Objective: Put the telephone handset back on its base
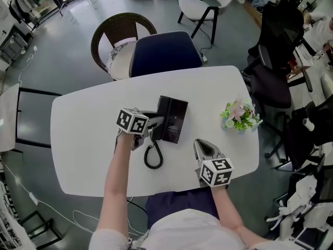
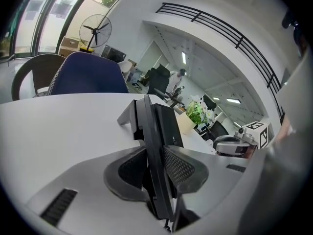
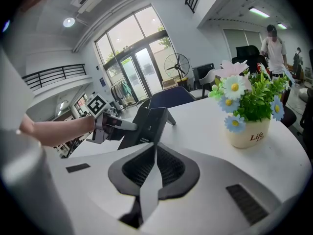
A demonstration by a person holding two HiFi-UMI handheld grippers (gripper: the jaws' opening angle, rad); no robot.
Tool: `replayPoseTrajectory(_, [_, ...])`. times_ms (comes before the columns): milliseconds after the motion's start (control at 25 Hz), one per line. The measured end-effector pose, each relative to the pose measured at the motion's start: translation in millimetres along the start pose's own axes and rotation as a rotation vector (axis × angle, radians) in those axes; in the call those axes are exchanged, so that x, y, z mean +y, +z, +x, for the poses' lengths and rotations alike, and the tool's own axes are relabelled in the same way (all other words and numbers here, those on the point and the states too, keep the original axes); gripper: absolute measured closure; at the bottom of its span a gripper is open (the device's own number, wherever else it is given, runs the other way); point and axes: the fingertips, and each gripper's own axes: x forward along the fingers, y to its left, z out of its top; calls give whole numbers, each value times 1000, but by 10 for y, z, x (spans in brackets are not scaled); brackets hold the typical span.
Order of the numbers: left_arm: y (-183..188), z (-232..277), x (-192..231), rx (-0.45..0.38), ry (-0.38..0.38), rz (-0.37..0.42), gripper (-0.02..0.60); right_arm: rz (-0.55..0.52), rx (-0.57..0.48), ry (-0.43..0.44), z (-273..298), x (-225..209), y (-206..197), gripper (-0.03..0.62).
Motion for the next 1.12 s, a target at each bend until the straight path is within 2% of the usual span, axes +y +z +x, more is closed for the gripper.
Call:
replayPoseTrajectory(240, [18,-16,61,9,127,104,410,-6,5,7,23,10,-6,556])
replayPoseTrajectory(440, [61,-74,64,-22,200,112,400,-7,4,10,22,23,8,556])
replayPoseTrajectory(600, [87,-143,45,-82,194,49,399,-7,1,5,11,-2,3,556])
replayPoseTrajectory(800, [-36,-195,40,-54,191,31,402,-4,-2,3,-4,-6,9,556])
replayPoseTrajectory(1000, [-128,-177,40,-48,158,-27,474,-3,1,0,-5,-9,-14,556])
replayPoseTrajectory(1120, [-130,-172,44,-52,138,-47,477,-3,2,-4,-9,-19,-22,556])
